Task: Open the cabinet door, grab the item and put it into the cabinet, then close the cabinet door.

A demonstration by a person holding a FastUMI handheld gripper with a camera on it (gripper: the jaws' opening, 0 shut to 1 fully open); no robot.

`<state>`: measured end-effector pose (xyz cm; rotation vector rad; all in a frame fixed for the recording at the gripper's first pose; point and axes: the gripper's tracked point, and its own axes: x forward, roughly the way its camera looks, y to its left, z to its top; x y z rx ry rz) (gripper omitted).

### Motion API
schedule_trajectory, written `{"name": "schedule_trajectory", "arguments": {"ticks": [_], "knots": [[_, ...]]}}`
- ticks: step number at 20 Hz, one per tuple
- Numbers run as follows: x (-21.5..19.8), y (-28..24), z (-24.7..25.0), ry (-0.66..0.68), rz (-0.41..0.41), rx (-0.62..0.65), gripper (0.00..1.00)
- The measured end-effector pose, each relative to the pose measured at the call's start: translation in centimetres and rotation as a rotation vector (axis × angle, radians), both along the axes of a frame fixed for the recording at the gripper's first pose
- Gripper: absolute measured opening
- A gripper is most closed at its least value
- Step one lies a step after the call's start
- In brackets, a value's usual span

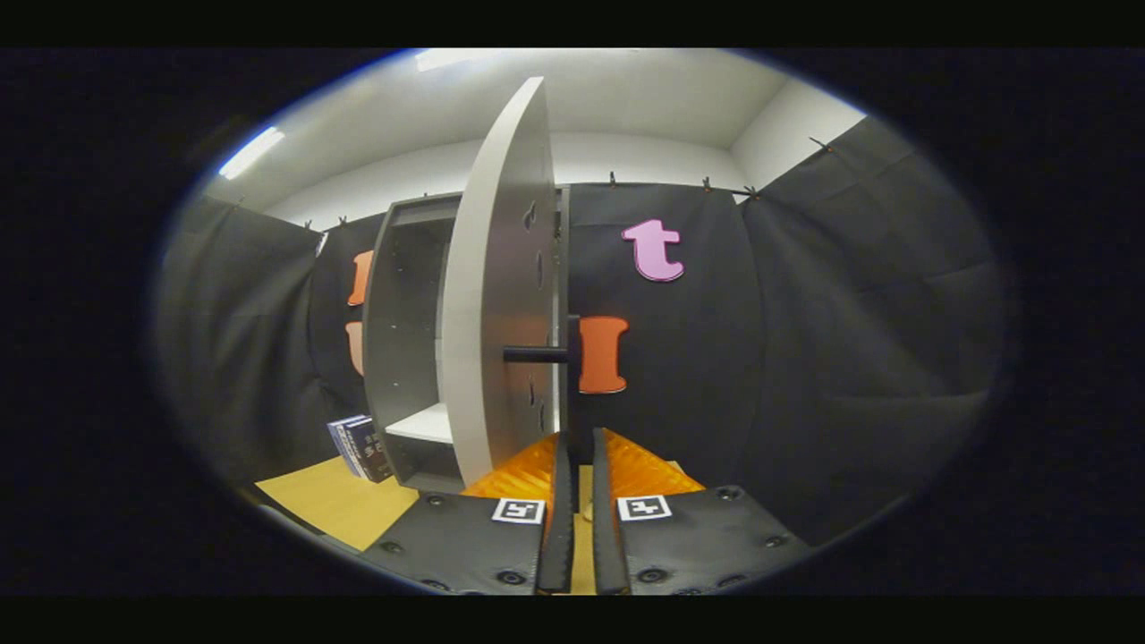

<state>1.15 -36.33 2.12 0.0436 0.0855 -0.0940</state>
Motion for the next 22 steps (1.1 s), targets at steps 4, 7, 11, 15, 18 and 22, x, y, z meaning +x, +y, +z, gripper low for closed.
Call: {"name": "schedule_trajectory", "arguments": {"ticks": [4,7,11,15,18,22], "knots": [[-2.2,-0.5,-0.5,-0.018,0.009,-0.01,0.21],[-4.4,-0.6,-1.2,-0.022,-0.041,-0.029,0.21],[-8.2,0.6,-1.2,-0.043,-0.139,-0.078,0.22],[-11.3,3.2,-1.0,-0.069,-0.26,-0.151,0.22],[-10.9,9.9,-2.4,-0.116,-0.191,-0.161,0.22],[-7.4,17.8,-11.4,0.003,-0.037,-0.089,0.22]]}}
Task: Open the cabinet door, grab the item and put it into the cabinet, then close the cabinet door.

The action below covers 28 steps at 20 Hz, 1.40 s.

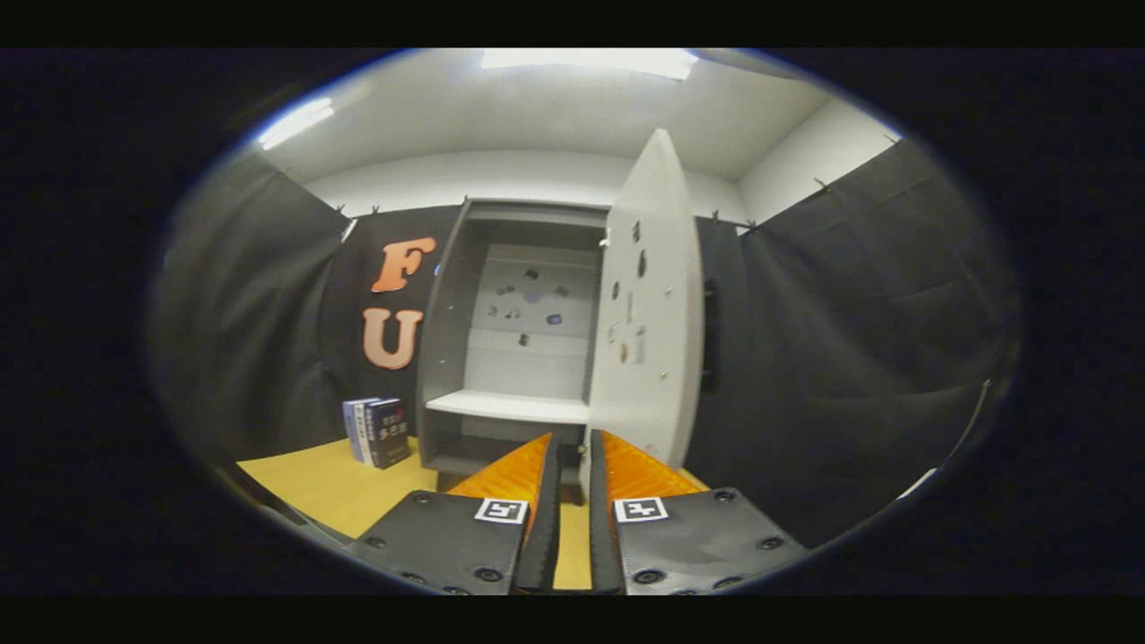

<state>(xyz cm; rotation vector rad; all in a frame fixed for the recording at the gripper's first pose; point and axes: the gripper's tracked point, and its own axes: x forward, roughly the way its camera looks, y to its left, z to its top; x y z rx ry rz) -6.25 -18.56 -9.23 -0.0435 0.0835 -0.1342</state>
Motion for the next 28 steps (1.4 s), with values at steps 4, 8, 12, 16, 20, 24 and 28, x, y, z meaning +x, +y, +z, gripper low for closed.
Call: {"name": "schedule_trajectory", "arguments": {"ticks": [4,8,12,16,20,24,28], "knots": [[3.4,5.4,-12.6,0.217,0.075,0.004,0.22],[6.9,6.6,-21.0,0.32,0.02,0.001,0.68],[9.8,6.0,-25.1,0.349,-0.054,0.046,0.98],[12.1,6.4,-30.1,0.432,-0.046,0.084,0.98],[13.8,6.2,-32.9,0.501,-0.06,0.075,0.98],[14.7,5.3,-35.1,0.542,-0.094,0.11,0.98],[14.4,5.2,-37.0,0.594,-0.09,0.12,0.98]]}}
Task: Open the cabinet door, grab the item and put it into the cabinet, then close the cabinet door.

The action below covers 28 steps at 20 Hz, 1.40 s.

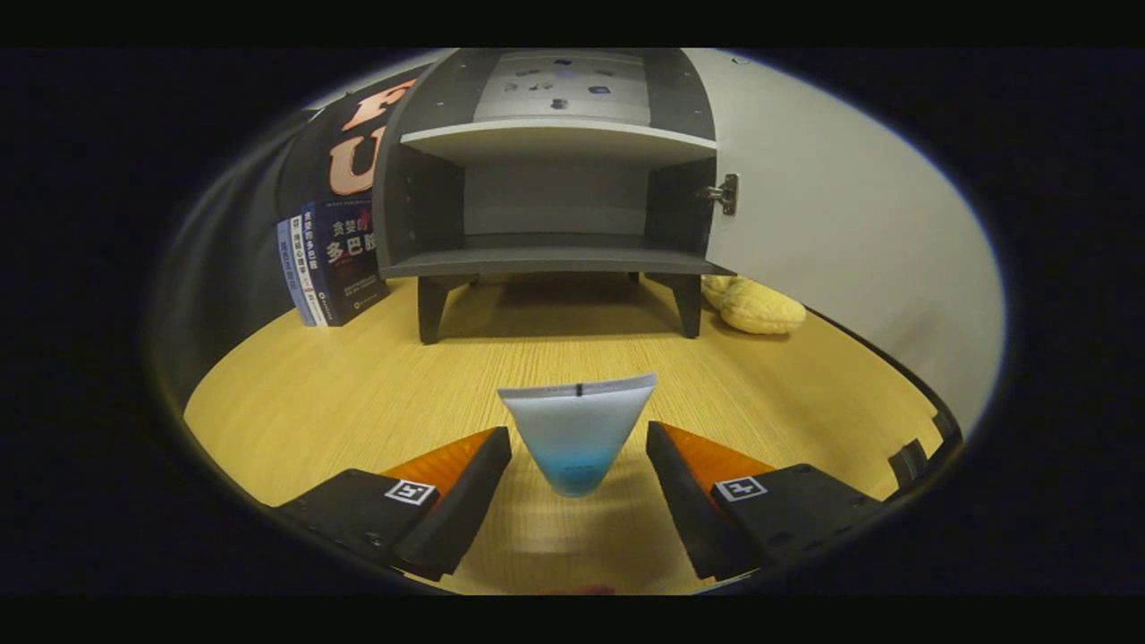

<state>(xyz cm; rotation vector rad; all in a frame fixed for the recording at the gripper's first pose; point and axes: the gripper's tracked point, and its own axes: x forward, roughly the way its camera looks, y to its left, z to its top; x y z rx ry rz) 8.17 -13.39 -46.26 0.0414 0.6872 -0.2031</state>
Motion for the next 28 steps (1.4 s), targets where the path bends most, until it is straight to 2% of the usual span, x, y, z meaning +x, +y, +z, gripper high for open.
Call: {"name": "schedule_trajectory", "arguments": {"ticks": [2,4,6,7,11,15,21,24,28], "knots": [[-0.1,0.1,-0.8,0.033,0.012,-0.012,0.98],[-0.1,0.6,-1.3,0.049,0.033,-0.024,0.84],[-0.1,1.4,-1.3,0.051,0.048,-0.003,0.53],[-0.2,1.3,-1.3,0.055,0.043,-0.014,0.5],[-1.2,2.2,0.3,0.05,0.064,-0.051,0.51],[-2.1,4.3,5.7,-0.02,0.091,-0.056,0.5],[-1.7,7.5,17.9,-0.14,0.14,-0.106,0.5],[0.0,8.0,25.5,-0.2,0.124,-0.102,0.5],[4.3,7.2,34.5,-0.283,0.053,-0.059,0.5]]}}
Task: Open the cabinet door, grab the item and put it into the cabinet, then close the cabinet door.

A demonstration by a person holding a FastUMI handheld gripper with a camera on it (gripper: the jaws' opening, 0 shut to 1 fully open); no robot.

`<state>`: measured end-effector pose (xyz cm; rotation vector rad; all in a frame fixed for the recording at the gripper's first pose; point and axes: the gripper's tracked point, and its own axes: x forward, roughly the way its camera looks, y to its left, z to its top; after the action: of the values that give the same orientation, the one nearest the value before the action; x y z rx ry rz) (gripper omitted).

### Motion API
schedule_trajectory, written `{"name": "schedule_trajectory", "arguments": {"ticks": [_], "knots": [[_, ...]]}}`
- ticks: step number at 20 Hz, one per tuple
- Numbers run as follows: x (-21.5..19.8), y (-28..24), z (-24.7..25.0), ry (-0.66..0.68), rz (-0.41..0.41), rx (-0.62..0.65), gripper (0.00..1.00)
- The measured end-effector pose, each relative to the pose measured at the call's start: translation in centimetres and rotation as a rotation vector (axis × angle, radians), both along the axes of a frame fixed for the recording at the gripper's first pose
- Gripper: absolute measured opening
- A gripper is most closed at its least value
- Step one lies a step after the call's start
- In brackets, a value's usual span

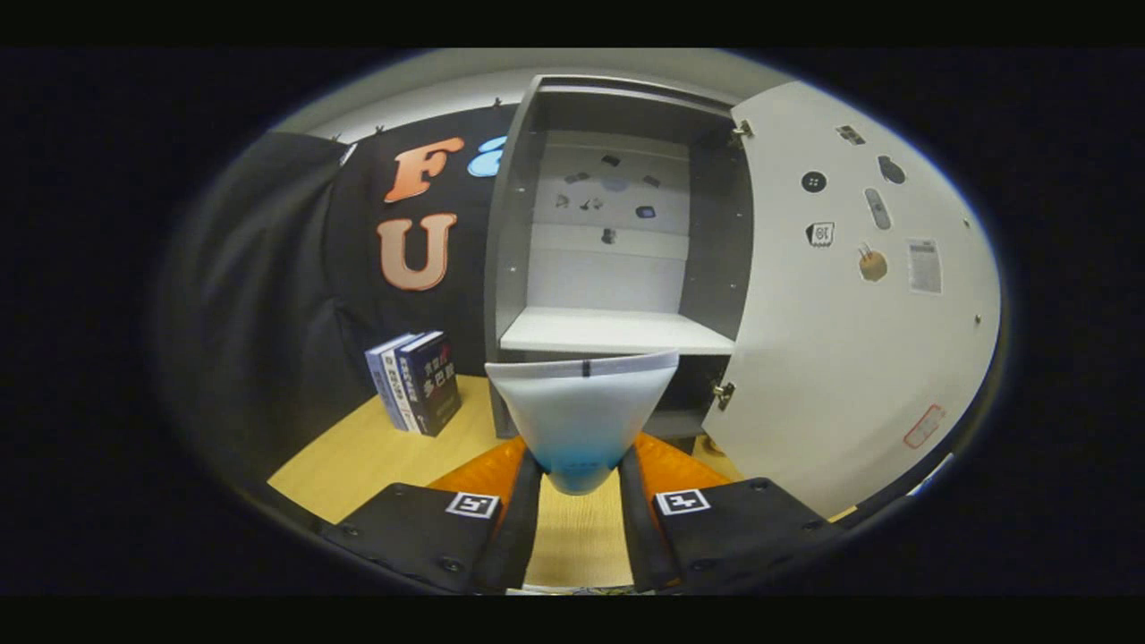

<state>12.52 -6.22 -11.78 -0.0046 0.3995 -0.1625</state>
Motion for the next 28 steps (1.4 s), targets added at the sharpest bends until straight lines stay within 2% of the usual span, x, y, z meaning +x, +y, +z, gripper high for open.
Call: {"name": "schedule_trajectory", "arguments": {"ticks": [4,7,11,14,17,22,28], "knots": [[5.6,-3.5,5.1,-0.01,-0.082,-0.081,0.5],[10.6,-5.3,6.7,-0.007,-0.114,-0.092,0.5],[18.3,-7.7,6.1,0.03,-0.114,-0.073,0.5],[23.2,-9.1,3.3,0.108,-0.103,-0.042,0.5],[25.8,-10.5,-0.6,0.217,-0.1,-0.053,0.5],[28.0,-10.3,-5.3,0.315,-0.061,-0.015,0.5],[28.1,-10.1,-6.5,0.3,-0.045,-0.028,0.5]]}}
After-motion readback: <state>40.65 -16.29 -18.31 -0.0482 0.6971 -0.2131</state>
